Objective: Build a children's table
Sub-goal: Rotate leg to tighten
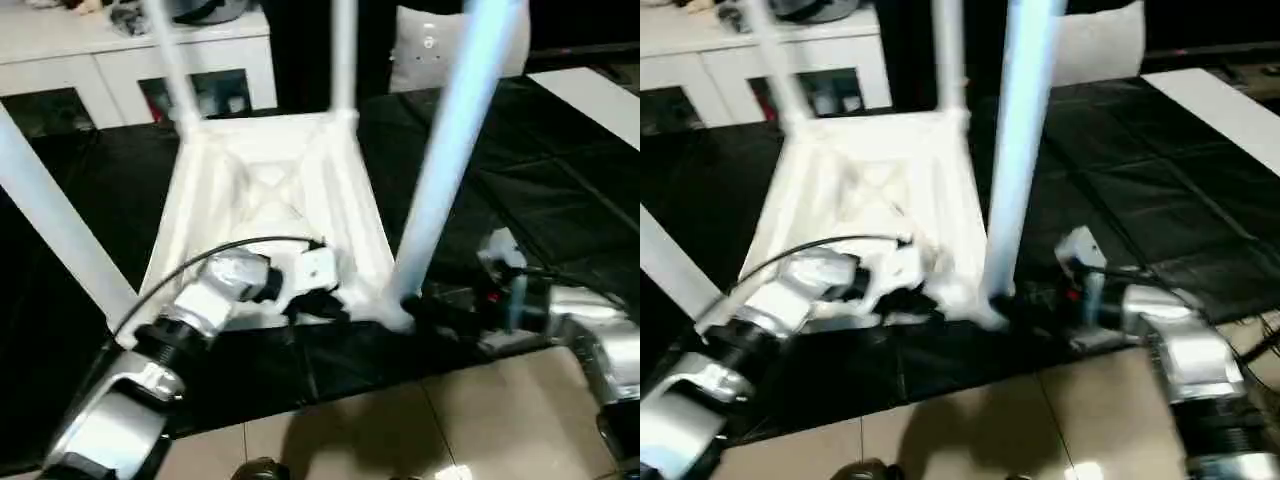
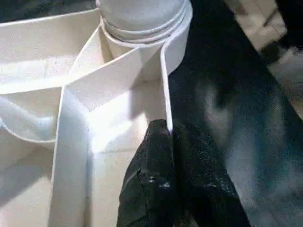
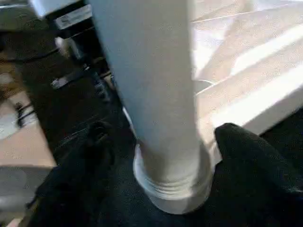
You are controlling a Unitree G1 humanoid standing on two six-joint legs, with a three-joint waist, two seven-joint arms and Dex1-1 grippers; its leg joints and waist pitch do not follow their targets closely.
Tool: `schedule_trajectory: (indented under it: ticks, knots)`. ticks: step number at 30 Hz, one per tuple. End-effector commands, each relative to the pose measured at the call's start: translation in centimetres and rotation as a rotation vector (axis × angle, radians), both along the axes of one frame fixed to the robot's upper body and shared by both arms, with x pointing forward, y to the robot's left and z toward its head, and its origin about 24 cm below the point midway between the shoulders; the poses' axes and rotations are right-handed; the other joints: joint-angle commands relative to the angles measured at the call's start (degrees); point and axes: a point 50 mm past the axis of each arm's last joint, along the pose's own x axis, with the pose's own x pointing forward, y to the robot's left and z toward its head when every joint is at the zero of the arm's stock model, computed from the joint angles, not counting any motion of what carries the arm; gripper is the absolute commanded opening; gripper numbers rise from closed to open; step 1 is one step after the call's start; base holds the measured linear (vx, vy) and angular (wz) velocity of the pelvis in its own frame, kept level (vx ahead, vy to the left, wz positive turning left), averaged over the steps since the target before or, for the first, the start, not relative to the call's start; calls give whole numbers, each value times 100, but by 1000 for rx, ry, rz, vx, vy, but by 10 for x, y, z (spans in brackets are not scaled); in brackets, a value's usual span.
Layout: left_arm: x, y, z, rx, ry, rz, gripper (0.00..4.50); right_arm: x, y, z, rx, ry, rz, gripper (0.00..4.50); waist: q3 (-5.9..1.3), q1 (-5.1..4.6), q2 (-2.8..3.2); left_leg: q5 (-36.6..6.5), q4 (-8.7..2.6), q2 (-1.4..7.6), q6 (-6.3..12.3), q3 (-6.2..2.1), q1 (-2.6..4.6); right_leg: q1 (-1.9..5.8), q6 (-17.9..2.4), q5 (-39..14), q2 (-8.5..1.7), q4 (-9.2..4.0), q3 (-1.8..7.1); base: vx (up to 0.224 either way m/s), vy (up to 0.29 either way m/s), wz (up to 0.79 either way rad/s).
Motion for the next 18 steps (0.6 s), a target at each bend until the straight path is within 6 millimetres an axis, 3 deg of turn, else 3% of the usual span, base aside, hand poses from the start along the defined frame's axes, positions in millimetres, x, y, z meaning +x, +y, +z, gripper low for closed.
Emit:
schedule_trajectory:
  ticks: [1, 3, 4, 6, 11, 18]
  knots:
    - [-8, -11, 3, 37, -3, -161, 0, -3, 6, 1, 15, 23, 87, 324, -425, -20, -135, -1106, -360, 364, 488, -129, 127, 259, -1228, -1528, -390, -394, 238, 0, 0, 0]
    - [-9, -10, 4, 39, 0, -170, 0, -3, 6, 1, 16, 26, 98, 319, -431, 11, -134, -1076, -364, 371, 452, -131, 138, 253, -1220, -1549, -390, -391, 242, 0, 0, 0]
    - [-10, -10, 6, 29, 12, -194, 0, -4, 9, 0, 15, 36, 140, 307, -430, 23, -170, -1065, -365, 374, 445, -128, 136, 254, -1237, -1530, -394, -377, 242, 0, 0, 0]
    - [-10, -10, 8, 21, 16, -207, 0, -4, 13, 0, 18, 47, 176, 288, -426, 27, -155, -1087, -370, 375, 435, -131, 131, 254, -1233, -1590, -401, -382, 242, 0, 0, 0]
    - [-10, -11, 8, 14, 20, -206, 0, -5, 17, -1, 25, 84, 230, 246, -416, 15, -216, -1138, -375, 368, 385, -131, 133, 254, -1150, -1820, -398, -403, 245, 0, 0, 0]
    - [-8, -8, 7, -23, 40, -127, 0, -7, 18, -2, 50, 106, 241, 215, -422, 26, -228, -1064, -367, 369, 387, -128, 134, 246, -1173, -1742, -404, -383, 245, 0, 0, 0]
